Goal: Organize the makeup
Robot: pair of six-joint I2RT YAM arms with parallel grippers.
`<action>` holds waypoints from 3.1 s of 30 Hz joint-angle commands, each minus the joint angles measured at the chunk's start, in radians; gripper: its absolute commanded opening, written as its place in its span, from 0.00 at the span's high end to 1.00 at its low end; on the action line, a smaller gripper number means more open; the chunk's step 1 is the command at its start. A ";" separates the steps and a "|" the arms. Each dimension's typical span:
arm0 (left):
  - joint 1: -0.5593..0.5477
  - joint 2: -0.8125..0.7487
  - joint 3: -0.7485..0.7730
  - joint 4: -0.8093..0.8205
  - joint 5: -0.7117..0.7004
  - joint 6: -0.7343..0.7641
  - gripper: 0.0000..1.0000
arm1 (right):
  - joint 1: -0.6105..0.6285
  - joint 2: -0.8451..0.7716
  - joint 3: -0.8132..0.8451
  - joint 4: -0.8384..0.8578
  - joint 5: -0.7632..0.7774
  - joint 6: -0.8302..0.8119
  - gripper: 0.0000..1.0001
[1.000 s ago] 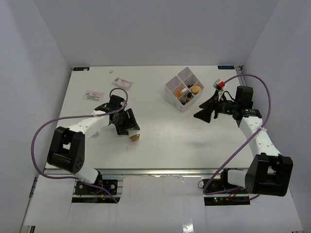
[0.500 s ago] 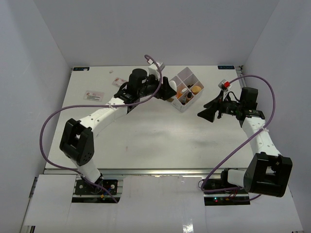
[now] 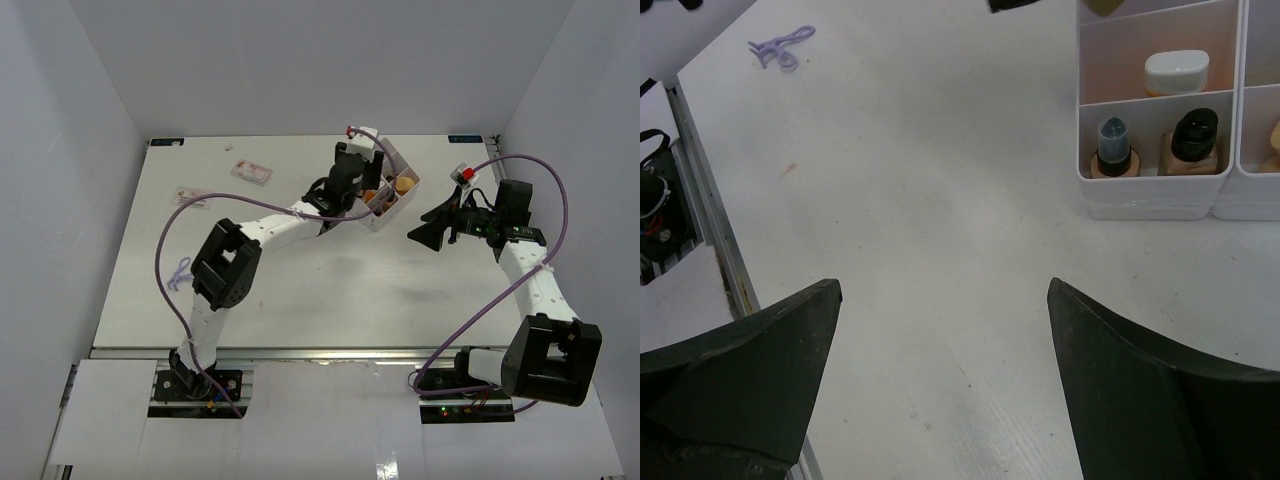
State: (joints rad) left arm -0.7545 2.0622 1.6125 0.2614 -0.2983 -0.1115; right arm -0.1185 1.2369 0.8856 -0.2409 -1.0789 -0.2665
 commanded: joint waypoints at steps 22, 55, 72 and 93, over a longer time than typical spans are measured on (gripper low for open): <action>-0.118 0.260 0.420 0.013 -0.564 0.047 1.00 | -0.026 -0.002 -0.005 0.015 -0.012 -0.010 0.10; -0.118 0.303 0.409 -0.117 -0.504 -0.119 1.00 | -0.050 -0.010 -0.004 0.015 -0.053 -0.003 0.10; -0.118 0.260 0.332 -0.135 -0.504 -0.190 0.55 | -0.060 -0.013 -0.005 0.015 -0.067 0.006 0.10; -0.121 0.198 0.247 -0.135 -0.472 -0.232 0.36 | -0.062 -0.014 -0.005 0.015 -0.077 0.008 0.10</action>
State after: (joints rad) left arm -0.8719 2.3290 1.8939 0.1867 -0.8028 -0.3253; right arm -0.1757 1.2369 0.8852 -0.2375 -1.1288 -0.2657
